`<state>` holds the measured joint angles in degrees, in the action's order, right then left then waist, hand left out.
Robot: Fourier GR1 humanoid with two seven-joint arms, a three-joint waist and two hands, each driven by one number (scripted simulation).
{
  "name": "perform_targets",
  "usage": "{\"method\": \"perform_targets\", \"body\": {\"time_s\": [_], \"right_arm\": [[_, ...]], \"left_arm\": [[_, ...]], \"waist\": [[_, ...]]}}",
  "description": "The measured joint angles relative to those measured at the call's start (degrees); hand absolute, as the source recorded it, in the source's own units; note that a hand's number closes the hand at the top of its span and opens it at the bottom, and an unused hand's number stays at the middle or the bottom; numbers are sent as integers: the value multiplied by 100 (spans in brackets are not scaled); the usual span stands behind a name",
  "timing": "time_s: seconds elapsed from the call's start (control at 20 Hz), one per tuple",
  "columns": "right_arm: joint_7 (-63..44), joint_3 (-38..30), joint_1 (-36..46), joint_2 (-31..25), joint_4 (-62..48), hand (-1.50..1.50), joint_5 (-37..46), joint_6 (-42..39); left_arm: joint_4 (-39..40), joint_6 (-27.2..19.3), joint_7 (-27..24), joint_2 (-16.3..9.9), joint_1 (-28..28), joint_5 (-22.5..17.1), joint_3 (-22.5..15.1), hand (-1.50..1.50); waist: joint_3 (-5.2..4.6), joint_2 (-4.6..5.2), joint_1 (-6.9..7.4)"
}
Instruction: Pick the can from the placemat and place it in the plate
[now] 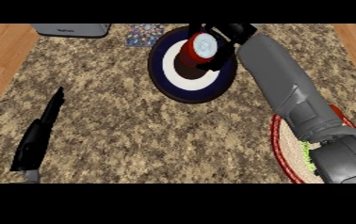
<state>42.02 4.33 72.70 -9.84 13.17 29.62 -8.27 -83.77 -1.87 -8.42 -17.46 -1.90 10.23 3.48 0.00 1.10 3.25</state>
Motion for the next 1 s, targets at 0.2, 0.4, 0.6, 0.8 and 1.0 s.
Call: {"method": "perform_targets", "body": {"time_s": [0.2, 0.4, 0.6, 0.8, 1.0], "right_arm": [[-340, -190, -6, 323, -334, -150, -153, -61], [-720, -300, 63, 473, -580, -150, -199, 26], [-700, -513, -8, 588, -621, -150, -371, 154], [-652, -1013, 0, 492, -578, -150, -852, 32], [-822, -1544, 59, 181, -602, -150, -1349, -67]], "left_arm": [[-111, 31, 76, -5, -17, 1, 1, 0], [-119, 89, 91, -22, 1, -11, 20, 0], [-104, 72, 69, -3, 19, 25, 29, 0], [-182, 115, 131, -24, 10, 10, 45, 0], [-186, 90, 195, 27, 109, 37, 18, 0]], "waist": [[1, 1, 6], [2, 19, 34], [3, 25, 37], [5, 24, 27], [6, 40, 22]]}}
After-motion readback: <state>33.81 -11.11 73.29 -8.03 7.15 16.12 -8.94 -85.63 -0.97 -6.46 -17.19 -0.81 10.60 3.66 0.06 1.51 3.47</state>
